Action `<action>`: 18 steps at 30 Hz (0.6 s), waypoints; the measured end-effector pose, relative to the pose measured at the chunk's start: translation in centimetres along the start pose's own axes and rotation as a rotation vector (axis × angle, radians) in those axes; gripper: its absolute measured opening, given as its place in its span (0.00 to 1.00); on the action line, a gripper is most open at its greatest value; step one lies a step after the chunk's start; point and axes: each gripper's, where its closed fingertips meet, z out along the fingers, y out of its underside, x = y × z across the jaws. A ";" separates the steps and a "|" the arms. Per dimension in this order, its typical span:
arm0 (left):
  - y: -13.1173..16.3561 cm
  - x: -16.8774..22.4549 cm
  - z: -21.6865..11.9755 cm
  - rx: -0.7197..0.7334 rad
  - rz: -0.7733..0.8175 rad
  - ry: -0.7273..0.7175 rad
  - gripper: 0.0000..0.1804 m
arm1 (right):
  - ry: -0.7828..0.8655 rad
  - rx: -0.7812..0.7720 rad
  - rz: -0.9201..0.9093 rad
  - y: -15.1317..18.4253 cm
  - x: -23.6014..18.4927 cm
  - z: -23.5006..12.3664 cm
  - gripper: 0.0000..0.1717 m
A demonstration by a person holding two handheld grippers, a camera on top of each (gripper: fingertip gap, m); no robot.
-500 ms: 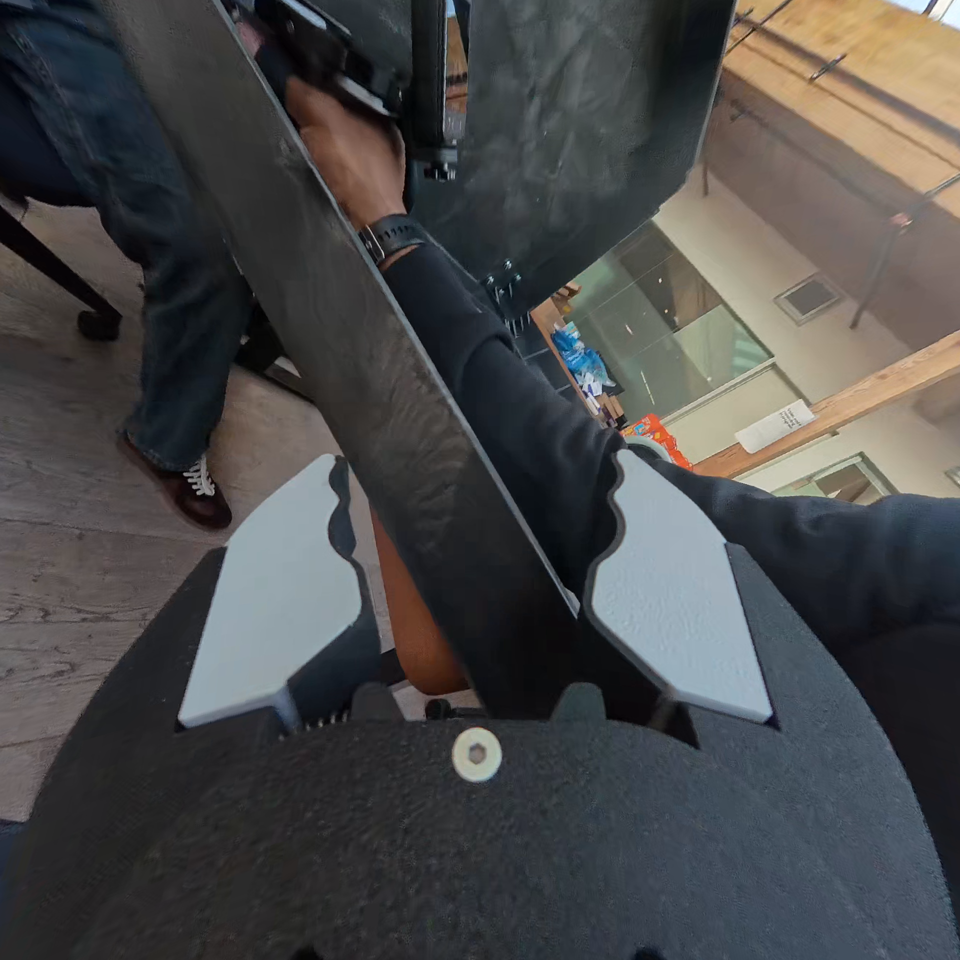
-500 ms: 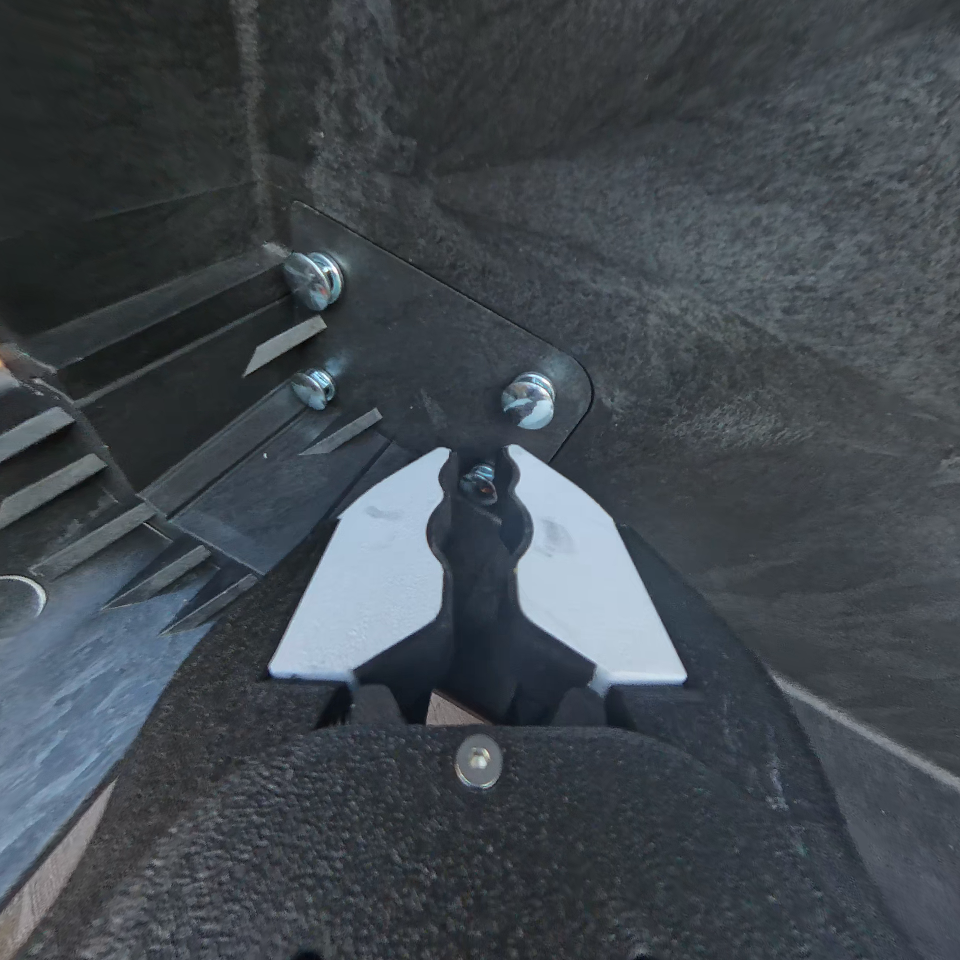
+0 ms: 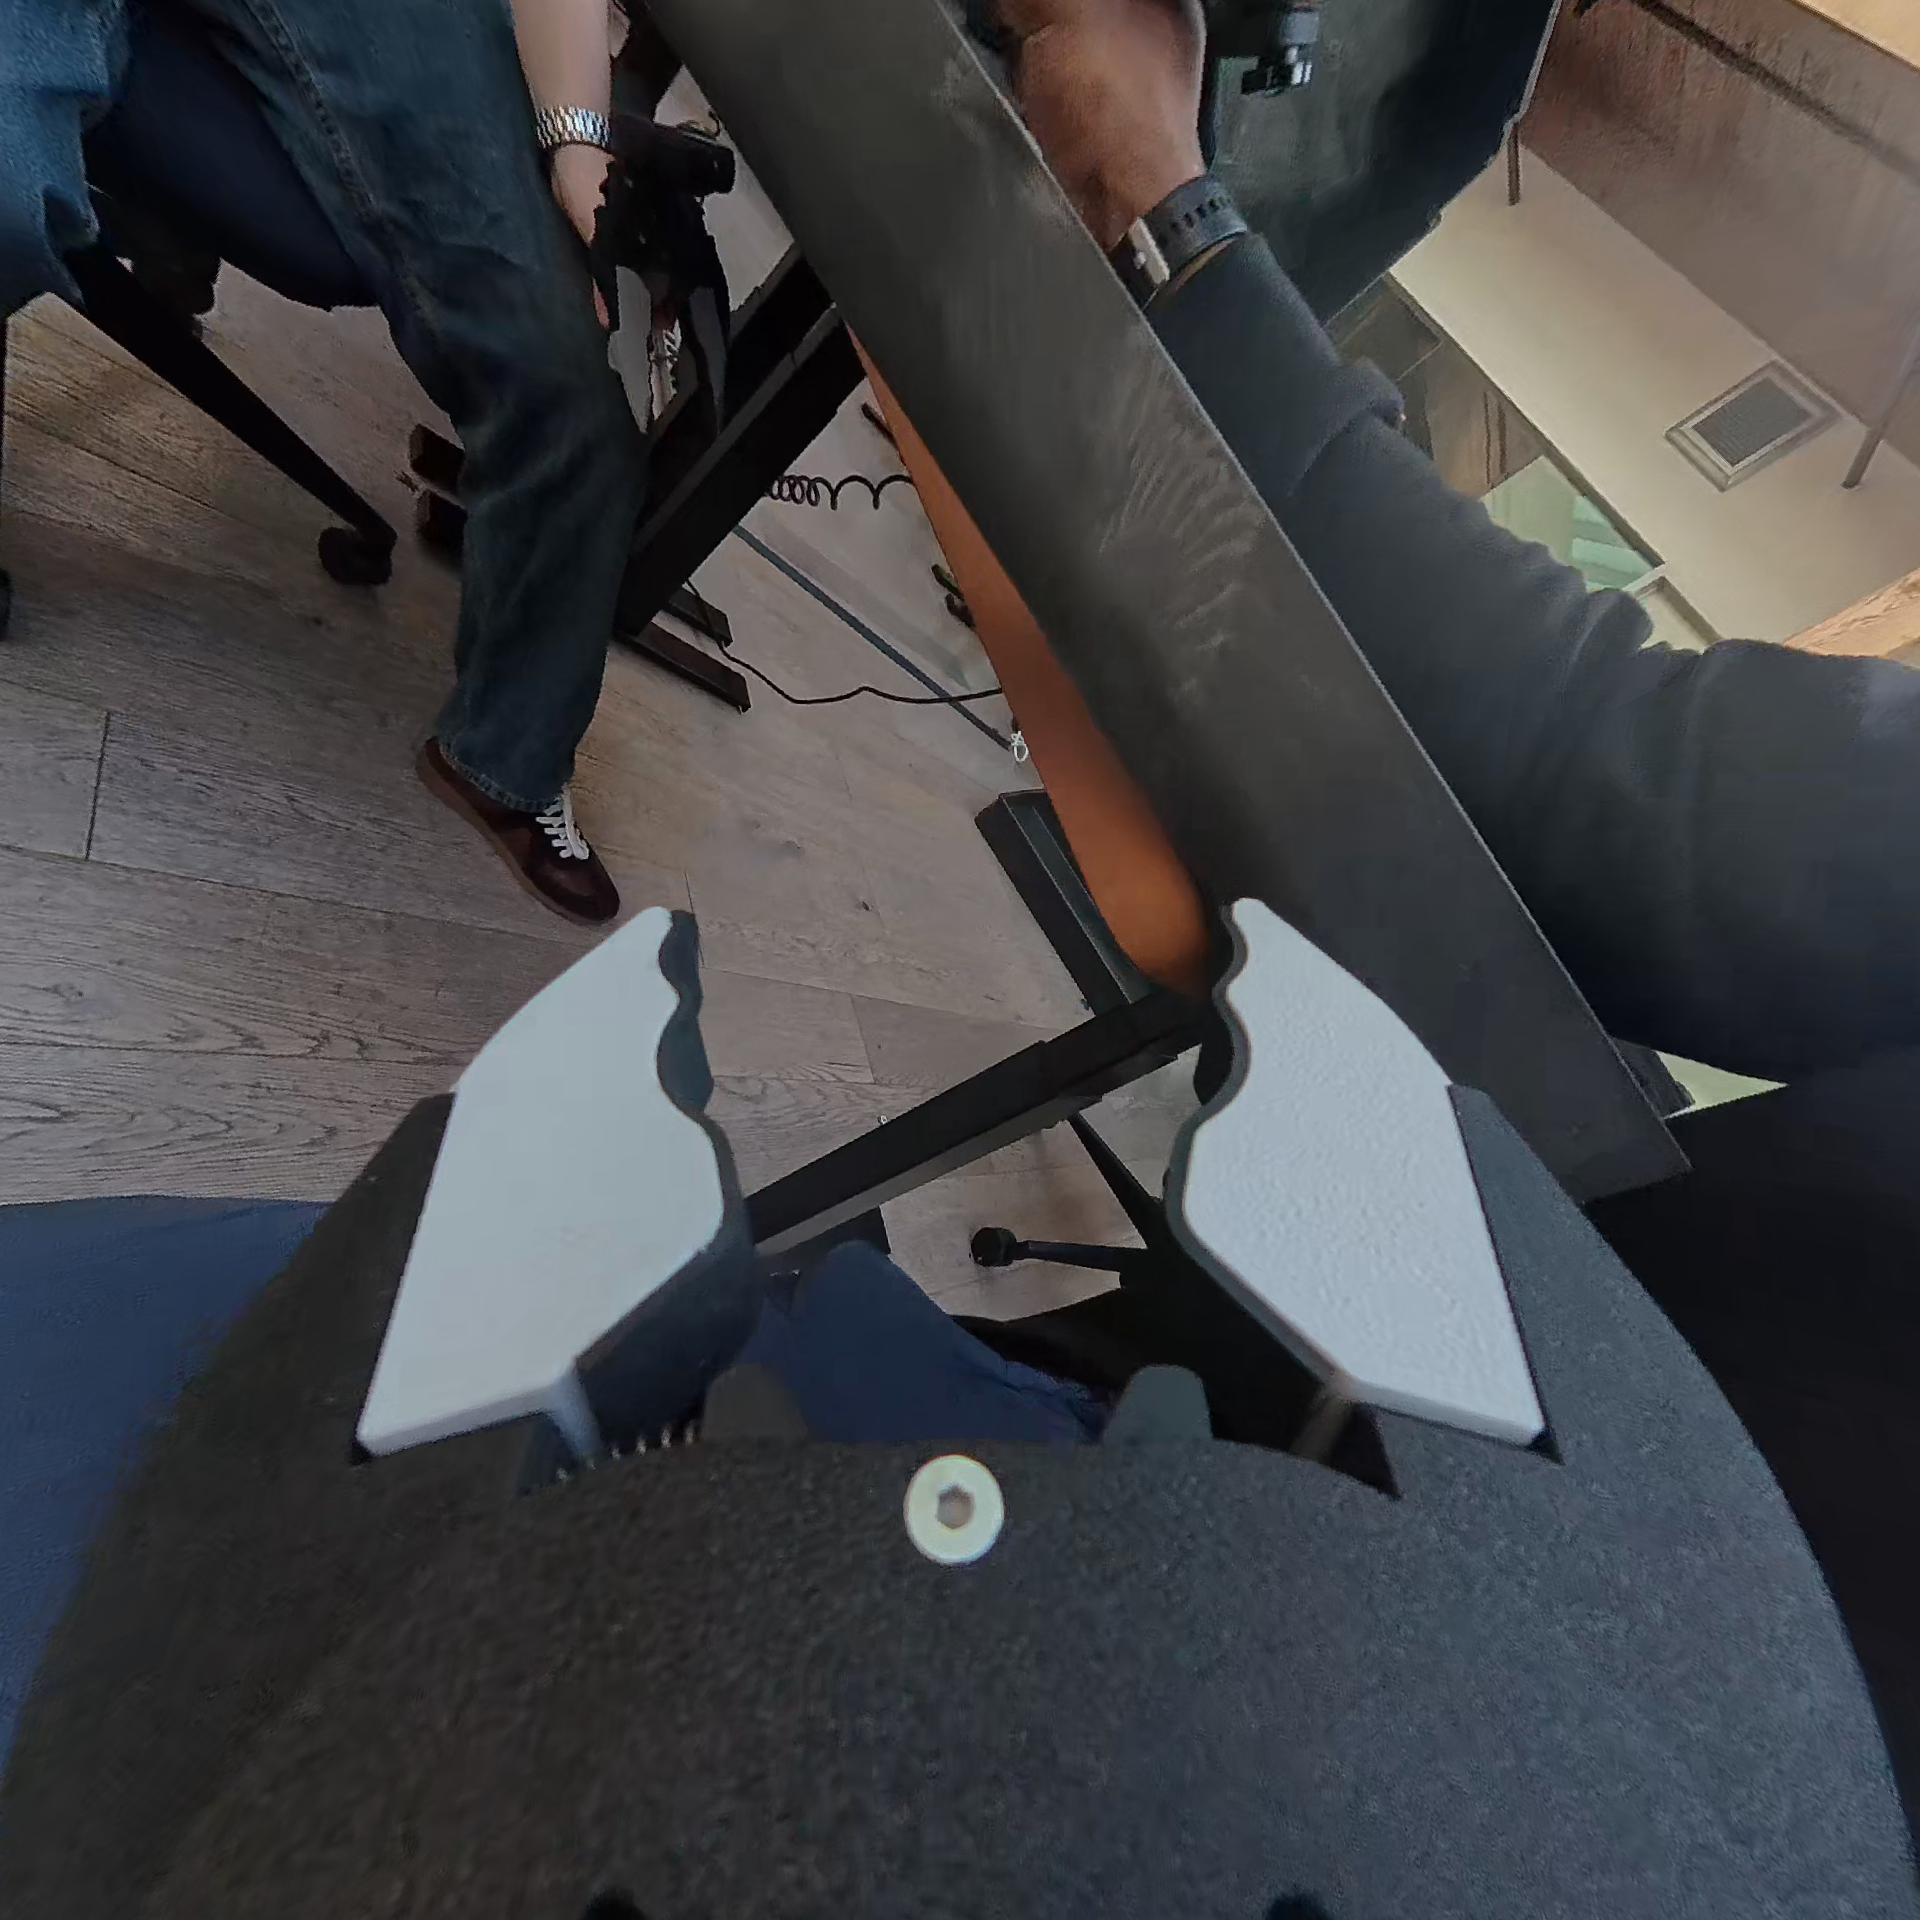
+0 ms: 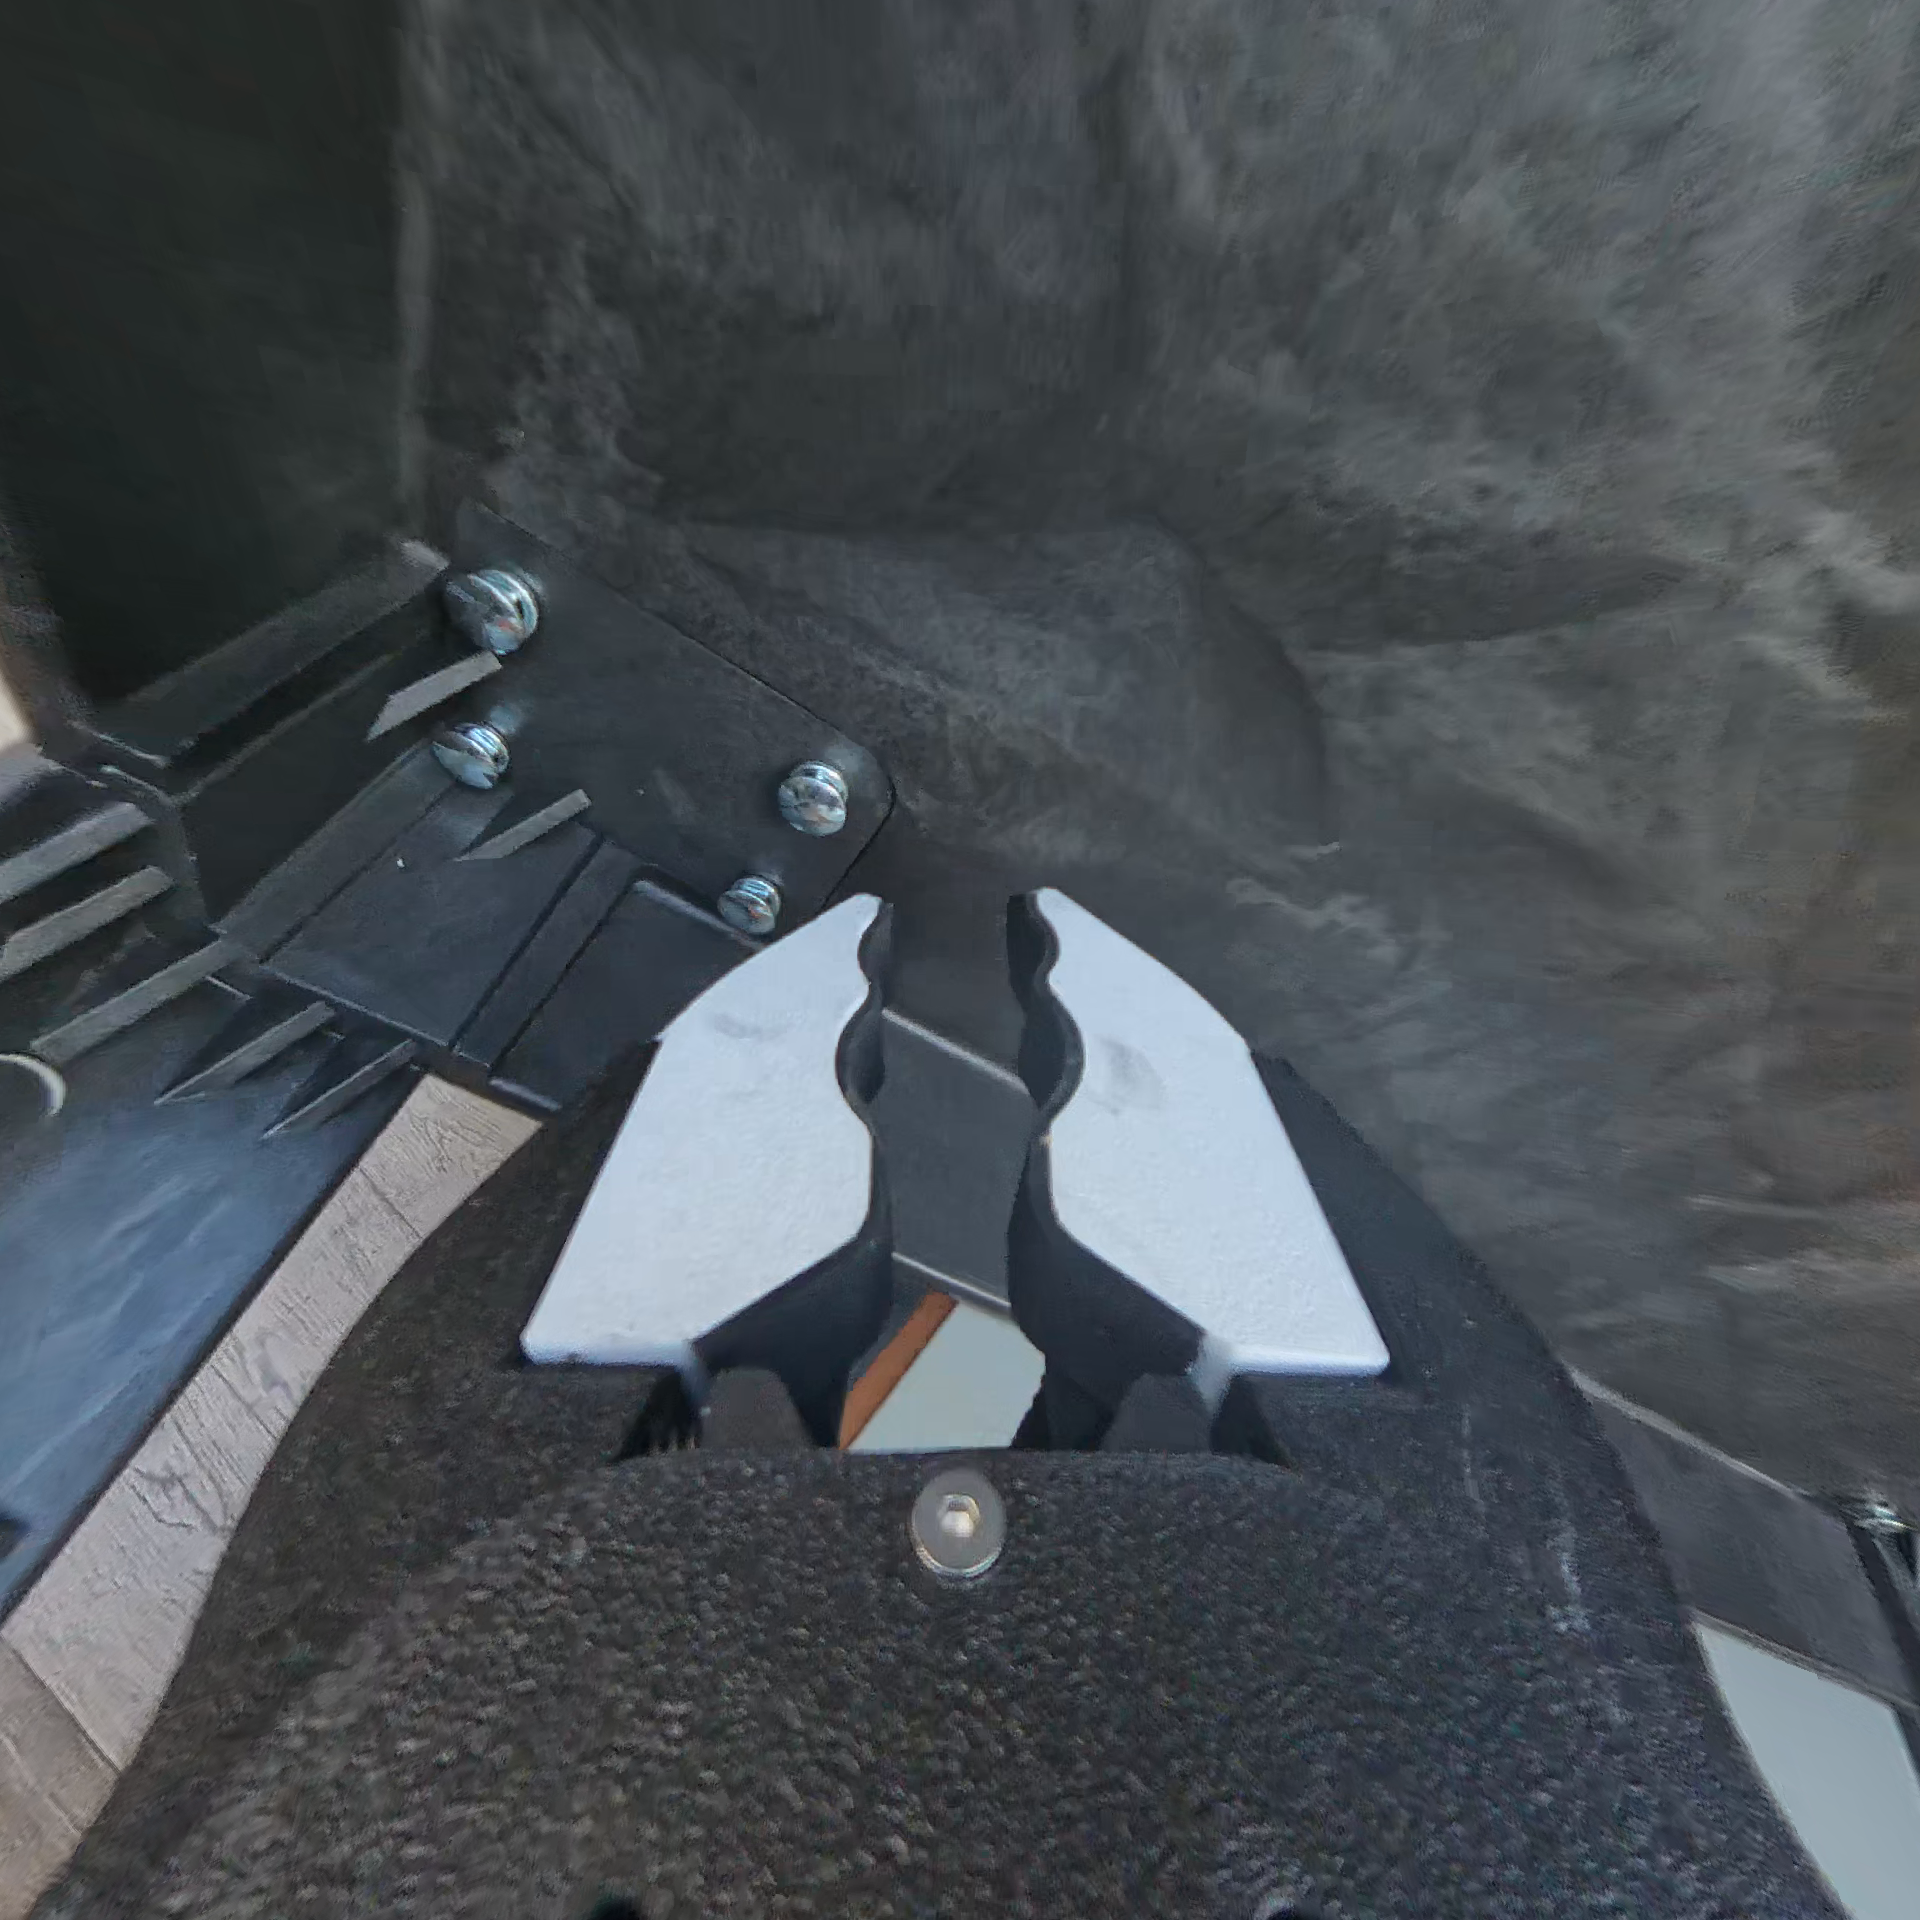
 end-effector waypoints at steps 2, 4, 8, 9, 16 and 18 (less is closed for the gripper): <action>0.8 0.5 0.0 -0.020 0.002 0.022 0.52 | 0.010 0.015 -0.021 -1.3 1.1 -2.7 0.13; 1.5 1.2 0.0 -0.038 0.008 0.043 0.52 | 0.002 0.039 -0.044 -2.5 1.8 -5.8 0.14; 3.1 3.1 0.0 -0.063 0.029 0.068 0.52 | -0.060 0.091 -0.079 -3.6 2.2 -12.7 0.14; 3.6 3.6 0.0 -0.067 0.034 0.071 0.52 | -0.070 0.096 -0.088 -3.4 2.2 -14.5 0.14; 7.7 6.3 -0.5 -0.075 0.032 0.094 0.51 | -0.184 0.125 -0.071 1.2 1.2 -24.5 0.14; 9.1 6.8 -0.7 -0.080 0.023 0.095 0.51 | -0.228 0.115 -0.049 3.3 0.7 -26.4 0.14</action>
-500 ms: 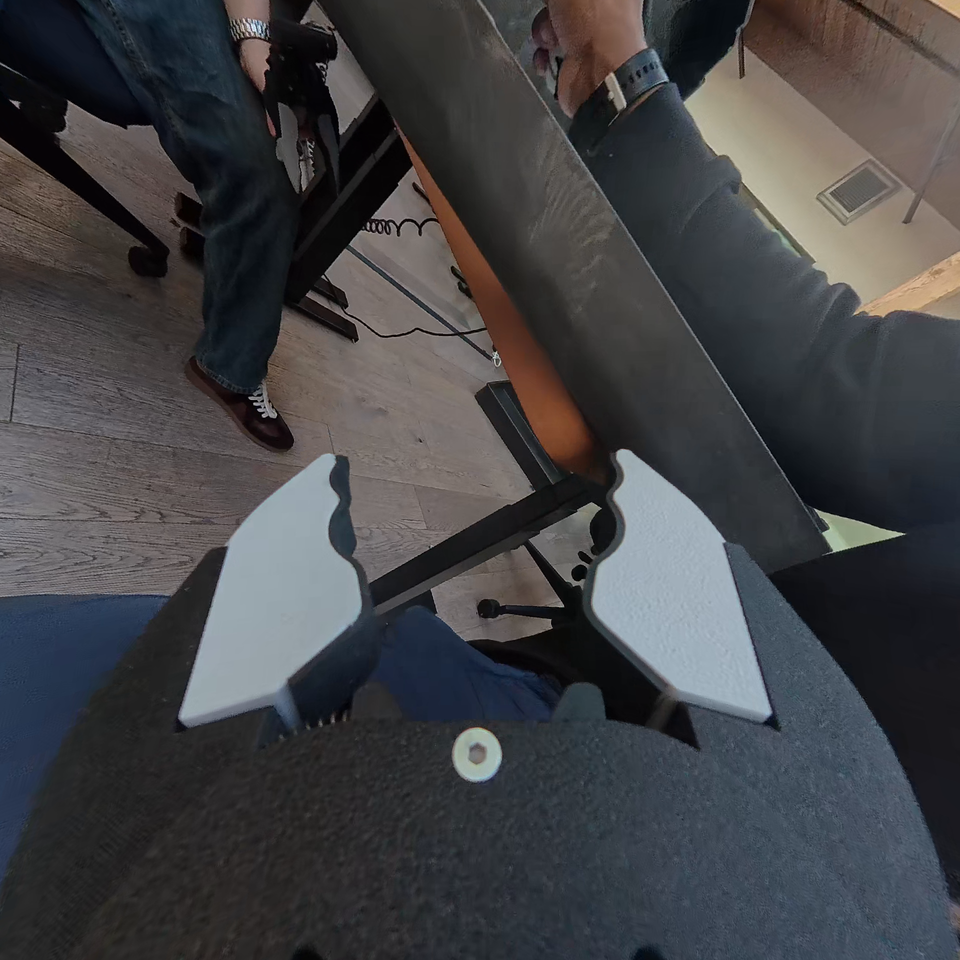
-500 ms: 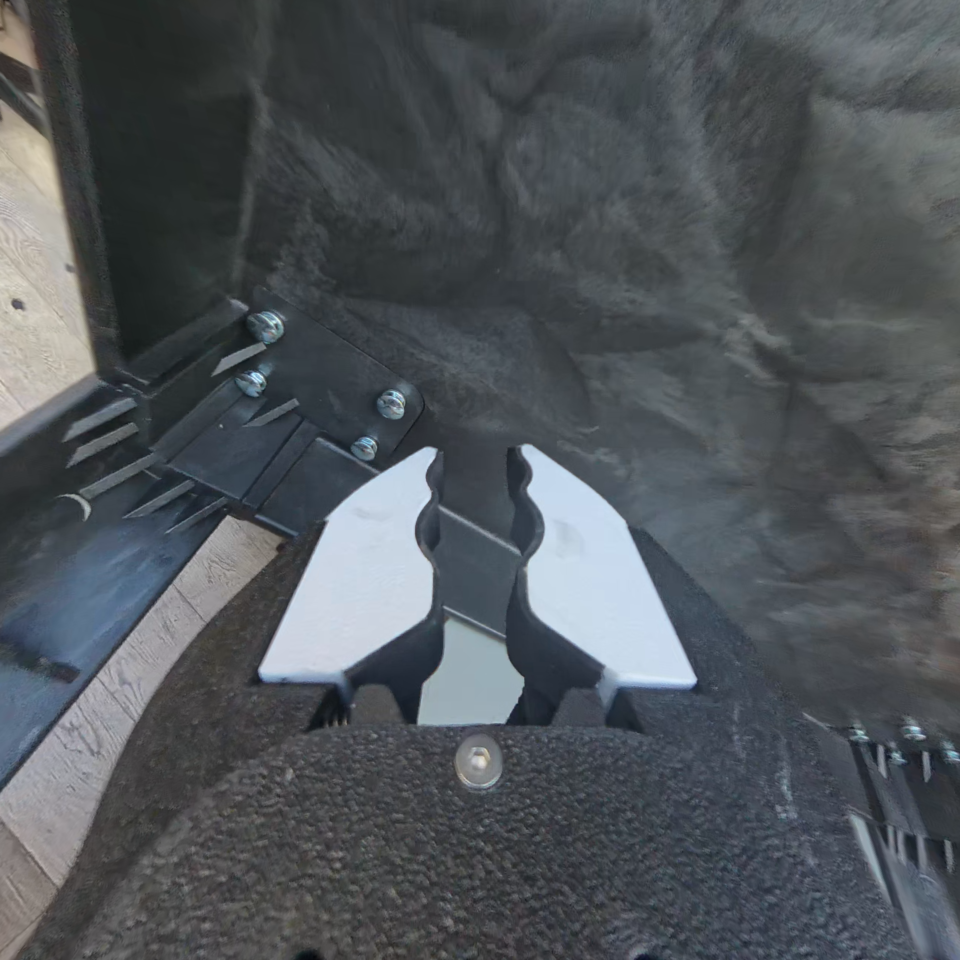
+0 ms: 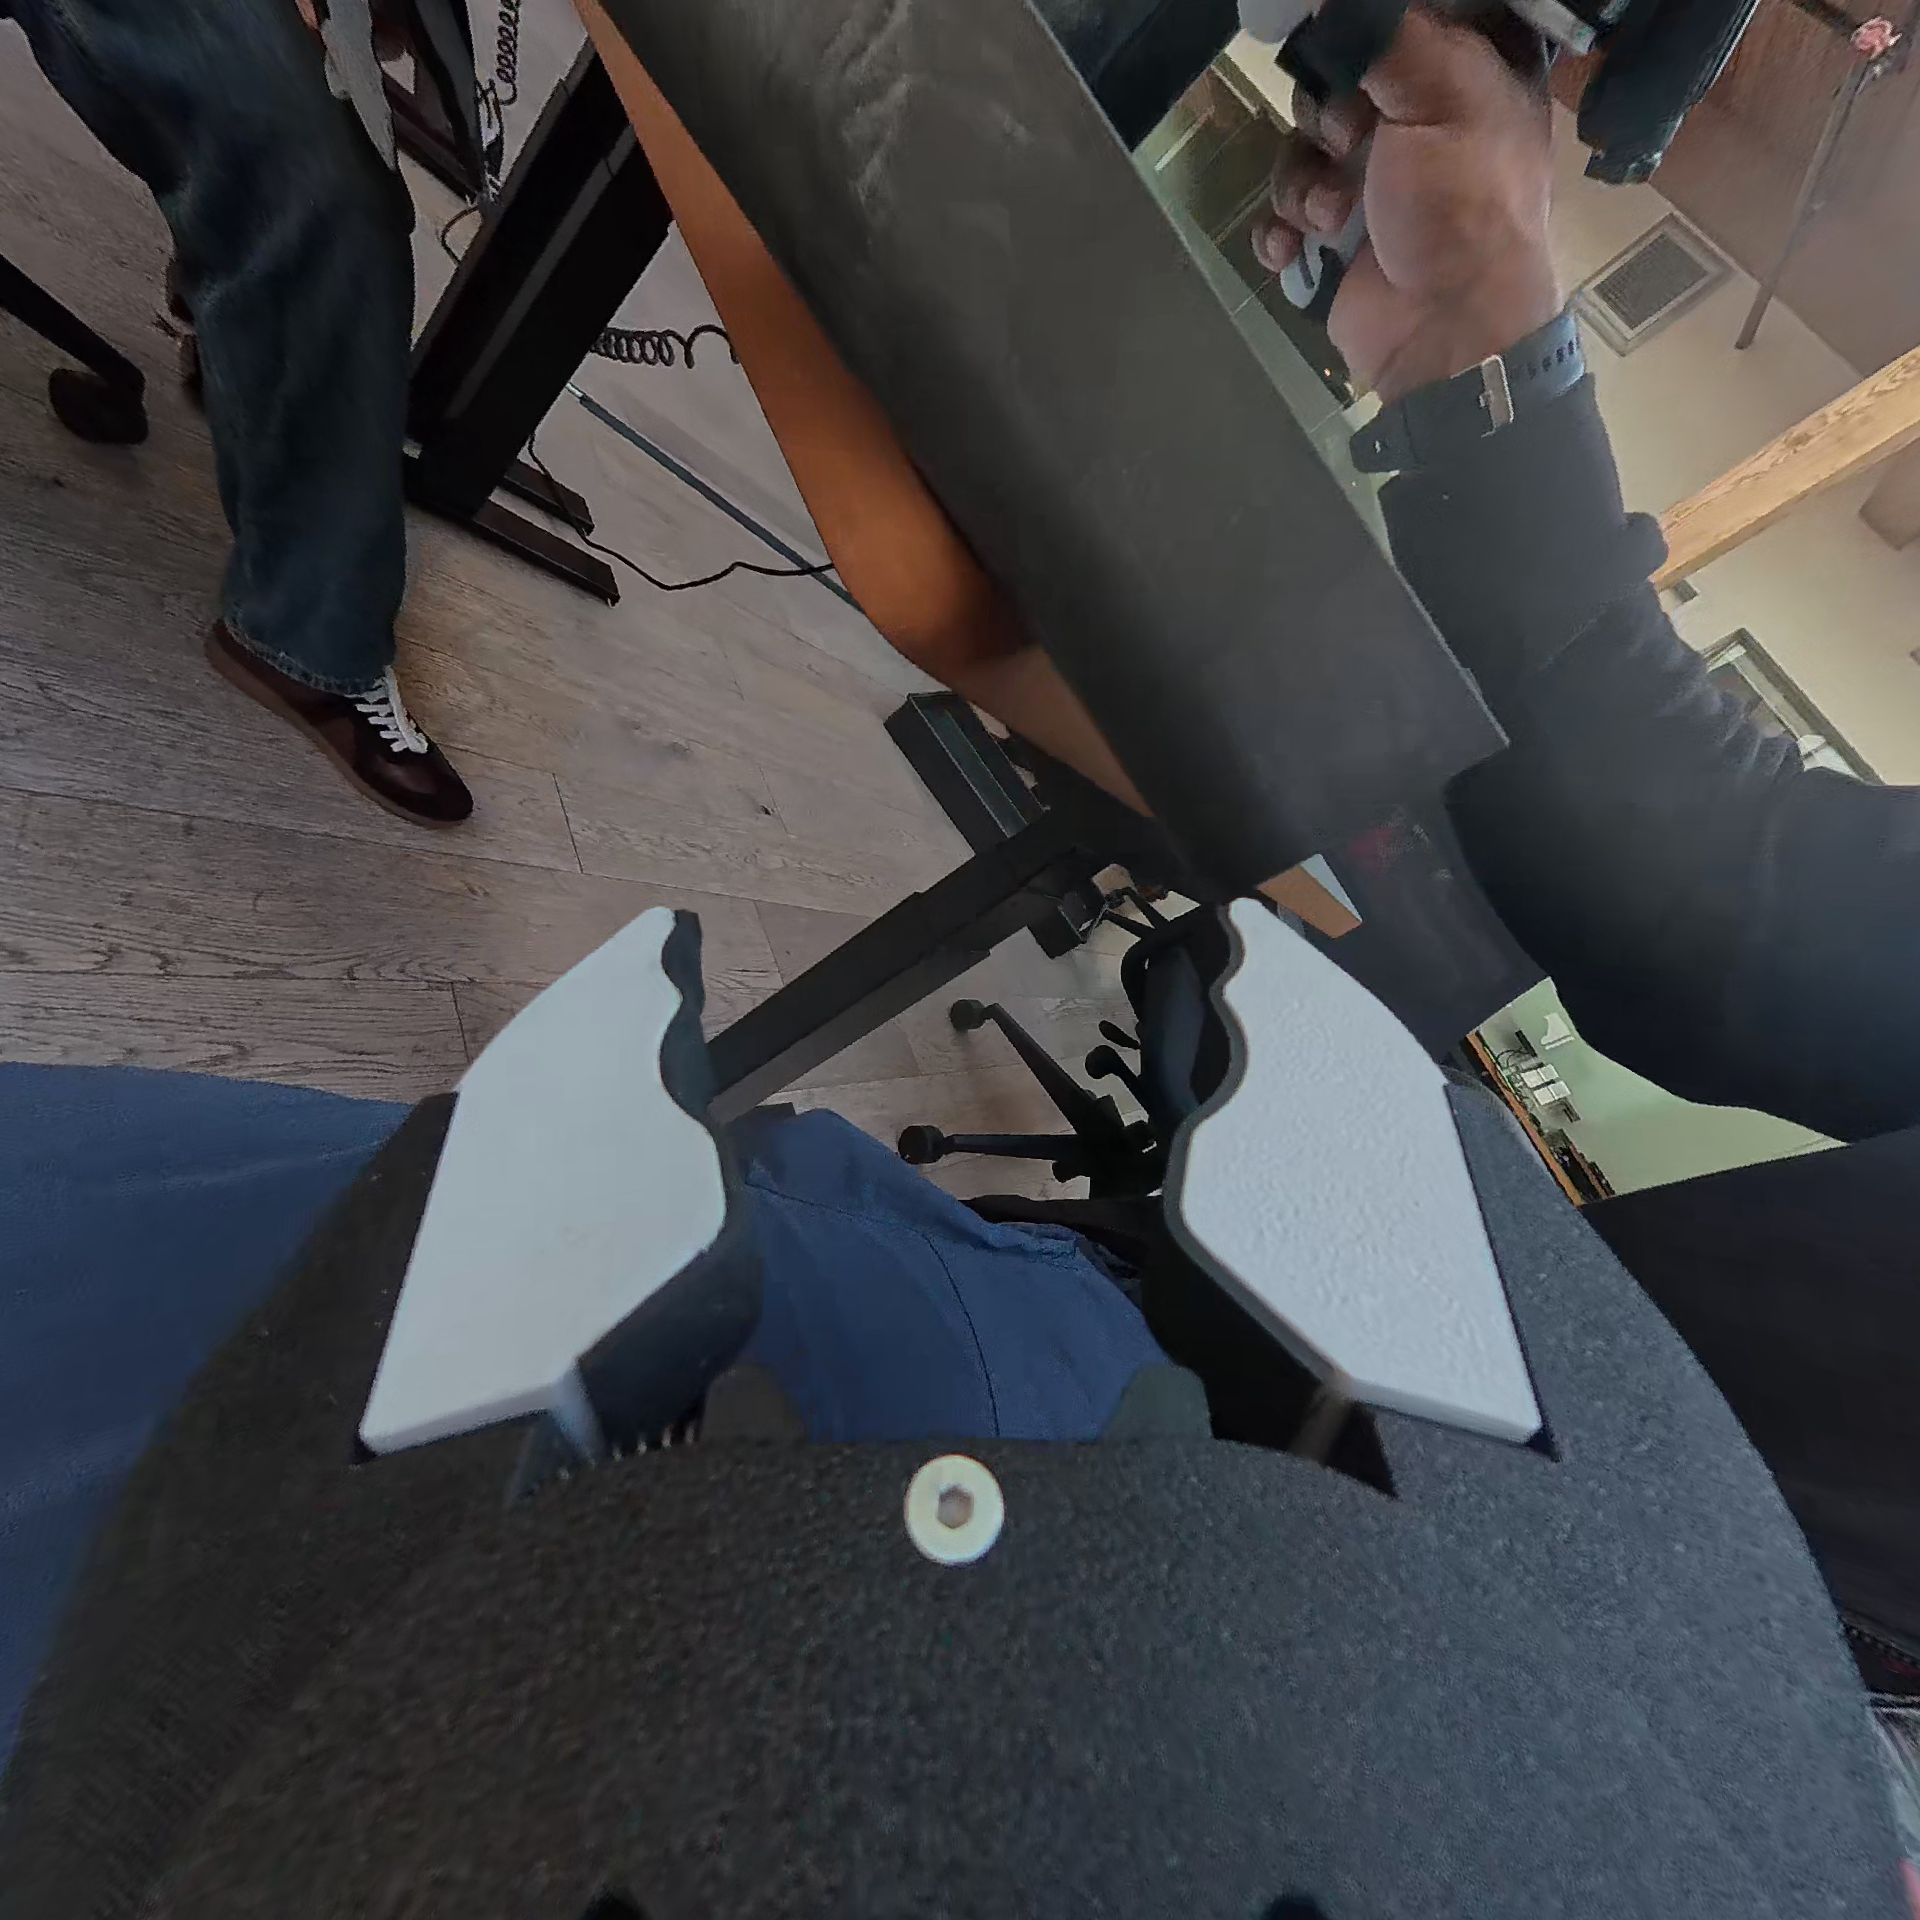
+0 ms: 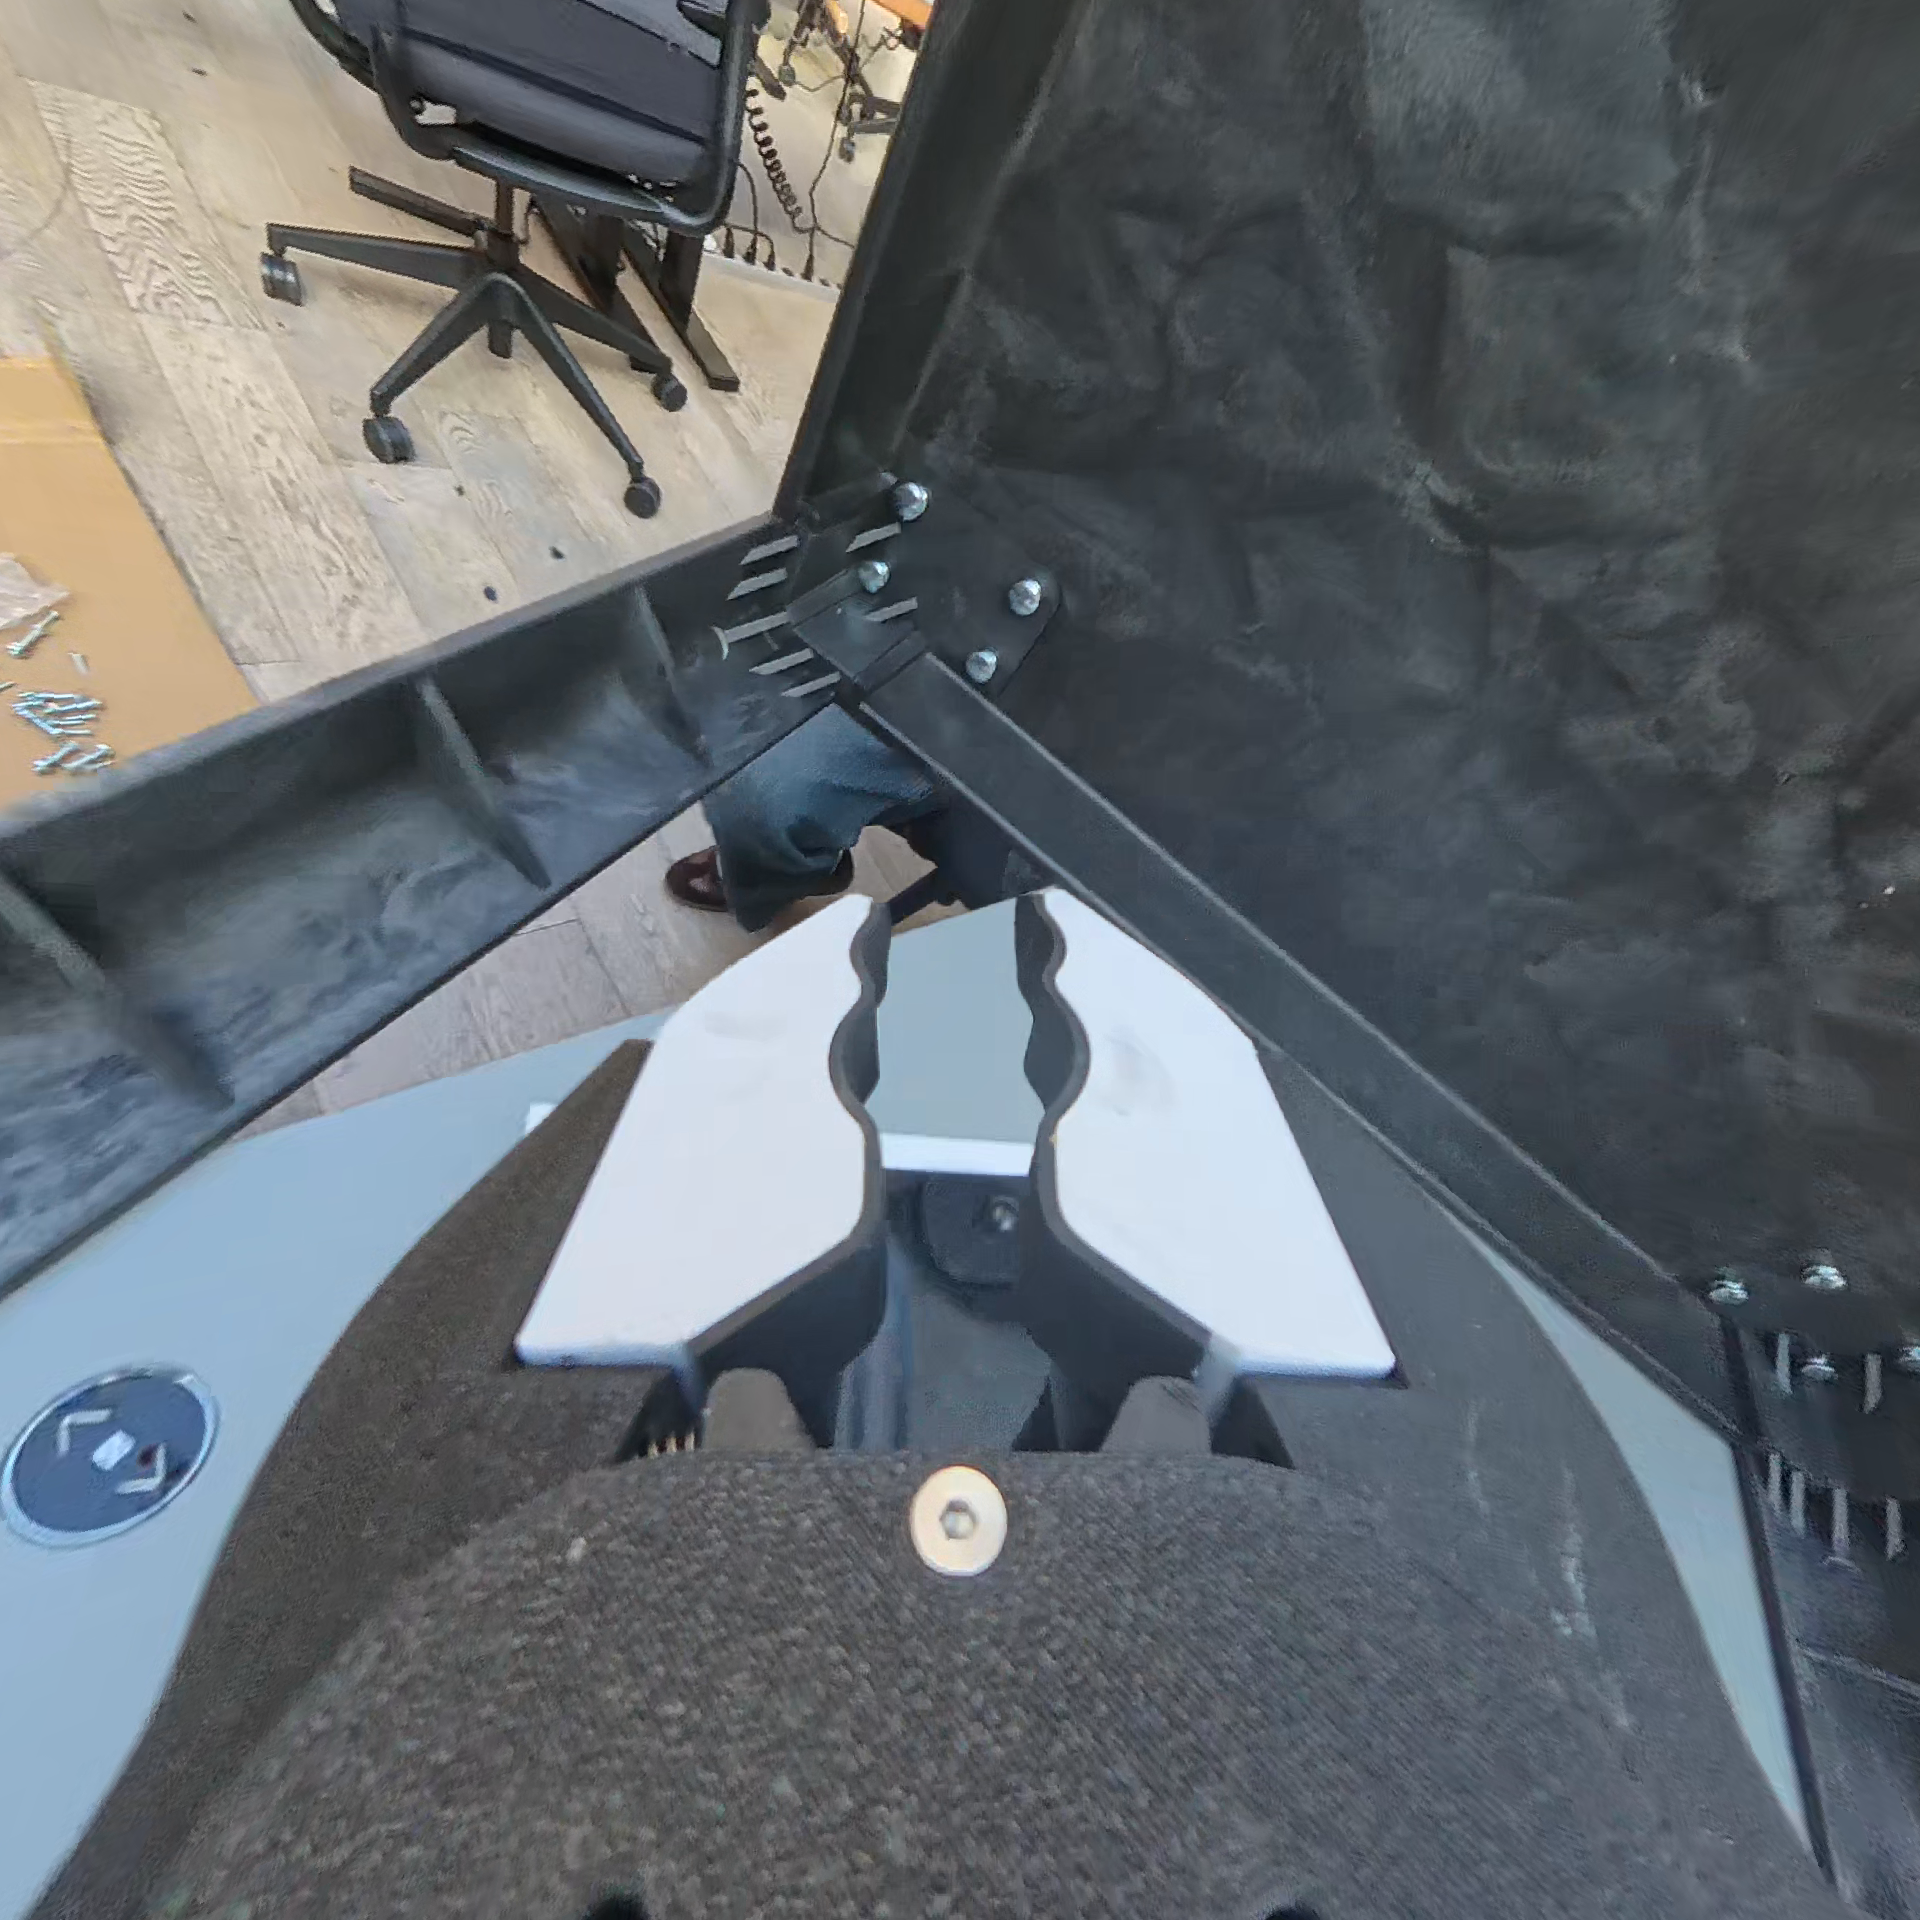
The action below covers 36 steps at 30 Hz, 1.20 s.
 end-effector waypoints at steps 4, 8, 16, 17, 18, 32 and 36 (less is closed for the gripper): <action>2.8 1.2 0.3 -0.025 -0.014 0.001 0.51 | -0.072 -0.023 0.039 4.3 -1.7 -3.3 0.14; 5.7 3.2 1.1 -0.078 0.017 0.009 0.51 | -0.187 0.018 0.080 7.5 -4.2 -8.6 0.14; 12.2 10.1 4.4 -0.153 0.164 0.048 0.50 | -0.380 0.109 0.110 17.3 -9.7 -26.4 0.14; 13.2 11.2 5.0 -0.162 0.185 0.058 0.49 | -0.374 0.110 0.114 19.2 -9.8 -28.6 0.14; 14.3 12.3 5.6 -0.173 0.206 0.066 0.49 | -0.362 0.112 0.123 21.2 -9.8 -30.7 0.13; 22.3 28.4 23.1 -0.496 0.642 0.158 0.48 | -0.068 -0.017 0.537 53.2 -8.8 -47.2 0.12; 21.9 31.7 31.1 -0.539 0.836 0.207 0.48 | -0.005 -0.130 0.691 62.4 -9.8 -47.6 0.13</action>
